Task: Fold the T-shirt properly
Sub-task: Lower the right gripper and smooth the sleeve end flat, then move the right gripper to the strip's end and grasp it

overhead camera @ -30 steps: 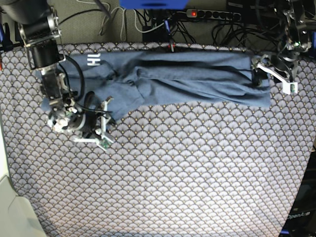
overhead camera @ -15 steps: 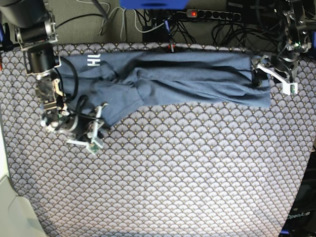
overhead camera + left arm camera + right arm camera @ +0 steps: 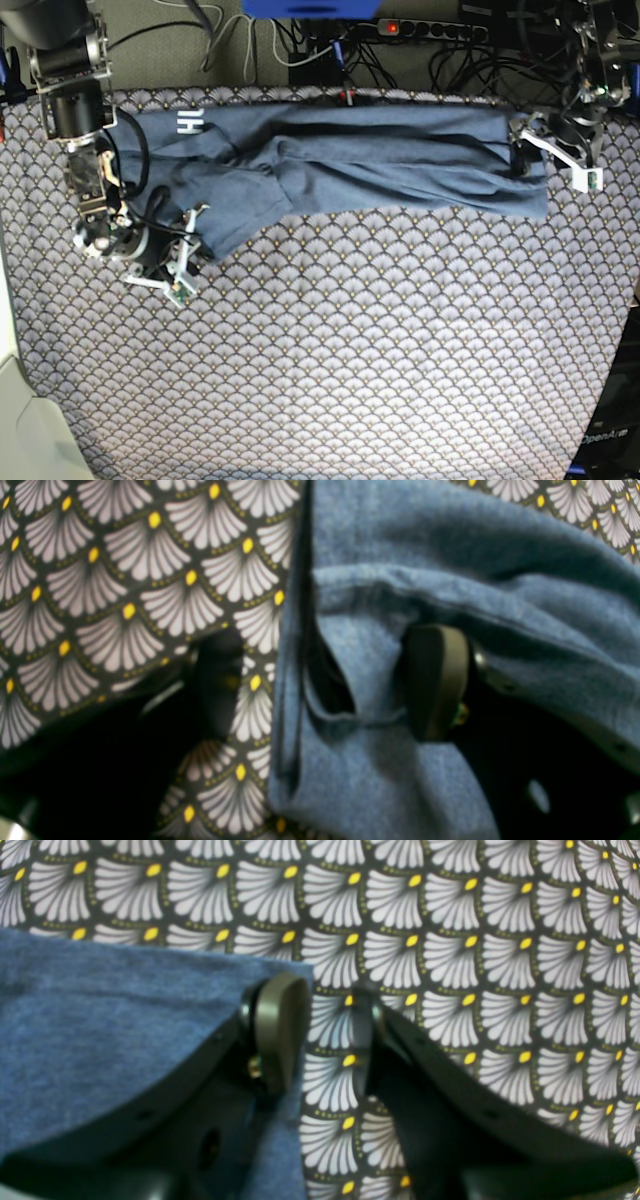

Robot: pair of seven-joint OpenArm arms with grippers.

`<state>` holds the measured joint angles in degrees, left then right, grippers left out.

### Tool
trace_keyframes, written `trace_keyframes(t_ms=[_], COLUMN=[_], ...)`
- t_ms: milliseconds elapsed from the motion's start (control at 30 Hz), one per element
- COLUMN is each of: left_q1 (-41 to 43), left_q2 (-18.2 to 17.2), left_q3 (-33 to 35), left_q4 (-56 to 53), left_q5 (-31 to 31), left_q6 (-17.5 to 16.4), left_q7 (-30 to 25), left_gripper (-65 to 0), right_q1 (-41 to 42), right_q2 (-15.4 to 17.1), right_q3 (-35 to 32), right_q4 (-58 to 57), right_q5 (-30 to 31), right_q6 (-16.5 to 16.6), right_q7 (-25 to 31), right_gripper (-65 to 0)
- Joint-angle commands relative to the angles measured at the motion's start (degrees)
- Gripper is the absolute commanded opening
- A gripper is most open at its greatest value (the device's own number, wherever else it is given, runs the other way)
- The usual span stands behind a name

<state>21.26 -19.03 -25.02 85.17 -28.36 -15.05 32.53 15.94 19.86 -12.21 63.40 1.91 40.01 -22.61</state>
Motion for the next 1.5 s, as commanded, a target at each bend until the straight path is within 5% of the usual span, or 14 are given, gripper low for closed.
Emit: trace_keyframes(t_ms=[0, 667, 767, 867, 967, 1467], left_q1=[0.15, 0.5, 0.59, 0.68, 0.68, 0.77], left_q2=[-0.53, -0.53, -0.53, -0.53, -0.53, -0.97], left_q3=[-0.17, -0.17, -0.17, -0.17, -0.17, -0.26], left_q4=[0.33, 0.68, 0.86, 0.86, 0.86, 0.86], left_q5=[0.01, -0.17, -0.26, -0.26, -0.26, -0.08], left_q6=[0.15, 0.15, 0.15, 0.15, 0.15, -0.2], left_q7=[0.74, 0.74, 0.74, 0.74, 0.74, 0.83], left_gripper=[-16.4, -16.4, -16.4, -16.4, -16.4, -16.4], right_q1=[0.1, -4.65, -4.82, -4.91, -5.0, -24.43], right_q2=[0.41, -0.74, -0.56, -0.56, -0.38, 0.67], right_q3=[0.12, -2.96, -4.1, -4.19, -3.92, 12.25], right_q4=[0.74, 3.72, 3.81, 3.99, 5.57, 46.19], right_q5=[-0.11, -0.11, -0.11, -0.2, -0.2, -0.29], right_q6=[-0.01, -0.01, -0.01, -0.01, -0.01, -0.01], right_q7=[0.06, 0.06, 0.06, 0.06, 0.06, -8.99], right_gripper=[-43.8, -44.4, -50.5, -63.5, -65.0, -65.0])
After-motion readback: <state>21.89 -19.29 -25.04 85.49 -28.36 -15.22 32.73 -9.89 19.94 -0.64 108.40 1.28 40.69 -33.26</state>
